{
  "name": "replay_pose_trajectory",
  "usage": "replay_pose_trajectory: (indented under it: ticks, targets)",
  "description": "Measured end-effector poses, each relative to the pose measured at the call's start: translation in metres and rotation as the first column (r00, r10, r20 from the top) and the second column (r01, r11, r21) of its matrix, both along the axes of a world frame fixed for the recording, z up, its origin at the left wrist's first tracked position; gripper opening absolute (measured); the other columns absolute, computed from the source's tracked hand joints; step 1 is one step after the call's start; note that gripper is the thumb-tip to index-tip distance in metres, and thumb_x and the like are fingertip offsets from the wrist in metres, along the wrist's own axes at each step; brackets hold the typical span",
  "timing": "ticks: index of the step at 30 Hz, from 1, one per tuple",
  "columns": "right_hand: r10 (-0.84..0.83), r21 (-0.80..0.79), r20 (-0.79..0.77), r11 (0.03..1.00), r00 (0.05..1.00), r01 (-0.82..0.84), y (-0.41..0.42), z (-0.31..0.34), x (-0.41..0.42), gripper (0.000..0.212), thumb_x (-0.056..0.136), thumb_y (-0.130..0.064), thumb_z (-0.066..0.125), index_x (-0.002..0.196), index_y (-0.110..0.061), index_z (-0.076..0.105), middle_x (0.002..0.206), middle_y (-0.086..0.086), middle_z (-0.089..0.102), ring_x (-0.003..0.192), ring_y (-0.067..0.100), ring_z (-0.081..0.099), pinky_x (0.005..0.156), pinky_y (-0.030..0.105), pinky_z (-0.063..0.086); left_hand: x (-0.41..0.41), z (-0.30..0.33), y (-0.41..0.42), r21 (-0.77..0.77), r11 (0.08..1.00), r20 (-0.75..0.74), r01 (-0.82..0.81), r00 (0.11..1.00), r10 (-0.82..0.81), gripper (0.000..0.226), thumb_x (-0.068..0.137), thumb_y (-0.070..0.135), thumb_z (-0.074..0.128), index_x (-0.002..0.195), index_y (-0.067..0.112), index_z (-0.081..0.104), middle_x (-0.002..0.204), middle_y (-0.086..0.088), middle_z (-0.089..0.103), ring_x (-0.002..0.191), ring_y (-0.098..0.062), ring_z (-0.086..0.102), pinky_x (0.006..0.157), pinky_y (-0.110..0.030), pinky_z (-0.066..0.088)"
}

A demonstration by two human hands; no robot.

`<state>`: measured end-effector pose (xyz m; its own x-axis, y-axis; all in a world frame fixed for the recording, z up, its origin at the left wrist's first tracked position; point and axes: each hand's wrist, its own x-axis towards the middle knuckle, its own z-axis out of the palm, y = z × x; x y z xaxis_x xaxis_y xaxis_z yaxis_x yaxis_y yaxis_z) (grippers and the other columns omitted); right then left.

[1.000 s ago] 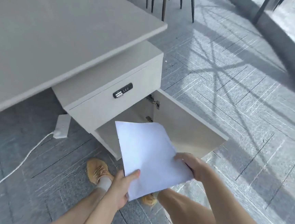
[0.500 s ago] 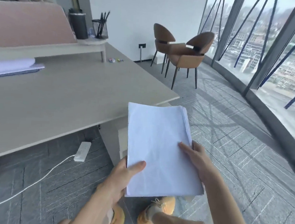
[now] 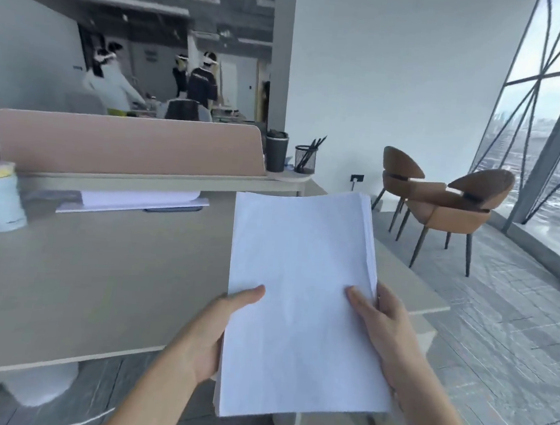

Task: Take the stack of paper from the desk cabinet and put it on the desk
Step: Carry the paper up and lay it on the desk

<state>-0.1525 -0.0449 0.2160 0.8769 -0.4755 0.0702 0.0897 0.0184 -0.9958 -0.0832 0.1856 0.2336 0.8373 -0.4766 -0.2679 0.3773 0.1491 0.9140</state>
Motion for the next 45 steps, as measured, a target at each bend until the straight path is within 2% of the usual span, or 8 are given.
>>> replay_pose_trajectory:
  ticks: [5, 9, 13, 17, 24, 29, 33, 45]
  targets:
    - [0.049, -0.156, 0.068, 0.987, 0.996, -0.038, 0.021, -0.015, 0.079, 0.049, 0.087, -0.041, 0.066, 0.099, 0.004, 0.048, 0.091, 0.037, 0.056, 0.071, 0.023, 0.057, 0.068, 0.068, 0.051, 0.069, -0.025, 0.01, 0.087, 0.979, 0.139, -0.182, 0.976, 0.169, 0.024, 0.088, 0.021, 0.07, 0.111, 0.013, 0.072, 0.102, -0.009, 0.079, 0.092, -0.03, 0.076, 0.086, -0.051, 0.057]
    - [0.027, -0.19, 0.149, 0.982, 0.988, 0.001, 0.025, -0.027, 0.124, 0.011, 0.095, -0.022, 0.065, 0.086, -0.016, 0.061, 0.081, 0.008, 0.069, 0.07, 0.026, 0.063, 0.064, 0.048, 0.053, 0.109, -0.039, 0.012, 0.1, 0.953, 0.333, -0.286, 0.912, 0.239, 0.017, 0.091, 0.016, 0.066, 0.106, 0.021, 0.072, 0.102, 0.003, 0.08, 0.094, -0.018, 0.075, 0.088, -0.043, 0.057]
    - [0.03, -0.155, 0.2, 0.988, 0.979, 0.002, 0.034, -0.025, 0.153, 0.013, 0.097, -0.011, 0.06, 0.096, -0.022, 0.066, 0.085, -0.013, 0.073, 0.079, 0.012, 0.068, 0.071, 0.032, 0.053, 0.129, -0.038, 0.017, 0.092, 0.931, 0.475, -0.353, 0.837, 0.271, 0.016, 0.092, 0.018, 0.065, 0.097, 0.032, 0.072, 0.095, 0.015, 0.079, 0.09, -0.008, 0.074, 0.082, -0.036, 0.057]
    - [-0.001, -0.166, 0.222, 0.985, 0.975, 0.038, 0.037, -0.016, 0.172, 0.012, 0.097, -0.013, 0.06, 0.094, -0.023, 0.065, 0.092, 0.003, 0.073, 0.088, 0.028, 0.068, 0.076, 0.041, 0.053, 0.143, -0.031, 0.015, 0.097, 0.907, 0.538, -0.409, 0.788, 0.298, 0.03, 0.091, 0.022, 0.065, 0.082, 0.05, 0.071, 0.09, 0.025, 0.076, 0.085, 0.001, 0.072, 0.08, -0.033, 0.056]
    - [0.044, -0.143, 0.203, 0.99, 0.978, -0.014, 0.035, -0.01, 0.193, 0.009, 0.093, -0.018, 0.061, 0.102, -0.022, 0.059, 0.102, 0.007, 0.068, 0.092, 0.025, 0.066, 0.08, 0.041, 0.053, 0.159, -0.041, 0.006, 0.13, 0.895, 0.471, -0.426, 0.821, 0.322, 0.009, 0.084, 0.029, 0.073, 0.091, 0.036, 0.073, 0.092, 0.015, 0.079, 0.088, -0.008, 0.074, 0.08, -0.036, 0.057]
    - [0.082, -0.147, 0.223, 0.988, 0.971, -0.05, 0.026, -0.002, 0.205, 0.037, 0.082, -0.041, 0.067, 0.102, -0.012, 0.055, 0.105, 0.016, 0.064, 0.087, 0.022, 0.066, 0.076, 0.043, 0.052, 0.166, -0.042, 0.004, 0.088, 0.907, 0.4, -0.412, 0.848, 0.347, 0.03, 0.068, 0.035, 0.077, 0.097, 0.026, 0.074, 0.092, 0.007, 0.08, 0.084, -0.013, 0.076, 0.071, -0.034, 0.057]
    - [0.141, -0.134, 0.27, 0.985, 0.952, -0.108, 0.021, 0.006, 0.217, 0.027, 0.086, -0.04, 0.065, 0.108, -0.026, 0.063, 0.11, -0.003, 0.073, 0.103, 0.018, 0.071, 0.089, 0.046, 0.057, 0.165, -0.042, -0.003, 0.021, 0.885, 0.349, -0.464, 0.833, 0.428, 0.029, 0.065, 0.028, 0.079, 0.093, 0.021, 0.075, 0.086, 0.004, 0.081, 0.077, -0.014, 0.077, 0.066, -0.034, 0.056]
    - [0.024, -0.077, 0.3, 0.997, 0.954, -0.001, 0.013, 0.009, 0.234, 0.017, 0.09, -0.043, 0.062, 0.101, -0.031, 0.063, 0.106, -0.004, 0.074, 0.102, 0.019, 0.07, 0.094, 0.054, 0.053, 0.191, -0.033, -0.022, 0.052, 0.838, 0.396, -0.544, 0.781, 0.482, 0.015, 0.07, 0.009, 0.086, 0.065, 0.018, 0.075, 0.061, 0.015, 0.076, 0.07, -0.006, 0.071, 0.059, -0.026, 0.051]
